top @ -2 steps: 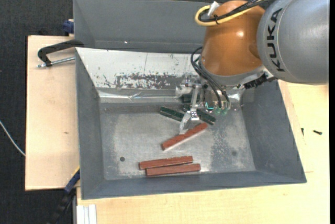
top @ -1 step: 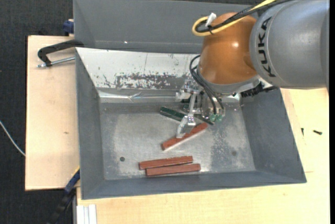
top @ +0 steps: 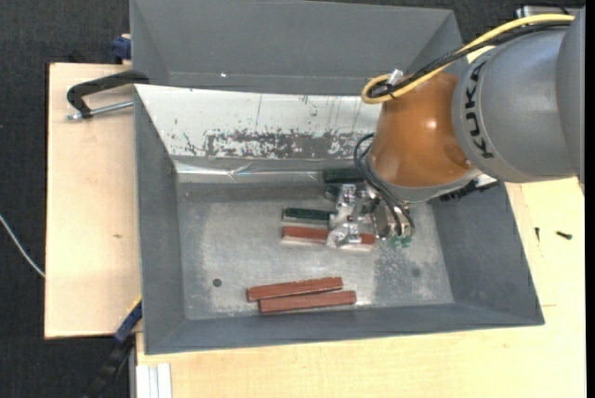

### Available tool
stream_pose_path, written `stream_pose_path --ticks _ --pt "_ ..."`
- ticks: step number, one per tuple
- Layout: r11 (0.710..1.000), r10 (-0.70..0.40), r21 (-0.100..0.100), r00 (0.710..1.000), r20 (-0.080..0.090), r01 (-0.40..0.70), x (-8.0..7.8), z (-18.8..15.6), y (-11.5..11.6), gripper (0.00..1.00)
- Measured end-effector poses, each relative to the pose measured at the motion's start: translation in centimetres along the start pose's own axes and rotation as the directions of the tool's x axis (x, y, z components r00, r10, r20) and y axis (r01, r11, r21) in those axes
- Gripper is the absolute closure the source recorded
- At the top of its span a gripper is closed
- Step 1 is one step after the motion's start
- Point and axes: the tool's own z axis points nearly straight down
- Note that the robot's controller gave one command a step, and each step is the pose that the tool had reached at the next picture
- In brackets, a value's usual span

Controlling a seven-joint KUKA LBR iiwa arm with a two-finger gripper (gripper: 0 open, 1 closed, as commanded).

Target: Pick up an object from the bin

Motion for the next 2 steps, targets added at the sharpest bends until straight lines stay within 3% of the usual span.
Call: stream_pose_path --ticks 1,2 --pt "1.000 0.000 0.000 1.000 0.000 0.000 0.0 0.0 0.0 1.00" --pt "0.923 -0.385 -0.002 0.923 -0.005 0.385 -3.1 -13.8 0.8 1.00"
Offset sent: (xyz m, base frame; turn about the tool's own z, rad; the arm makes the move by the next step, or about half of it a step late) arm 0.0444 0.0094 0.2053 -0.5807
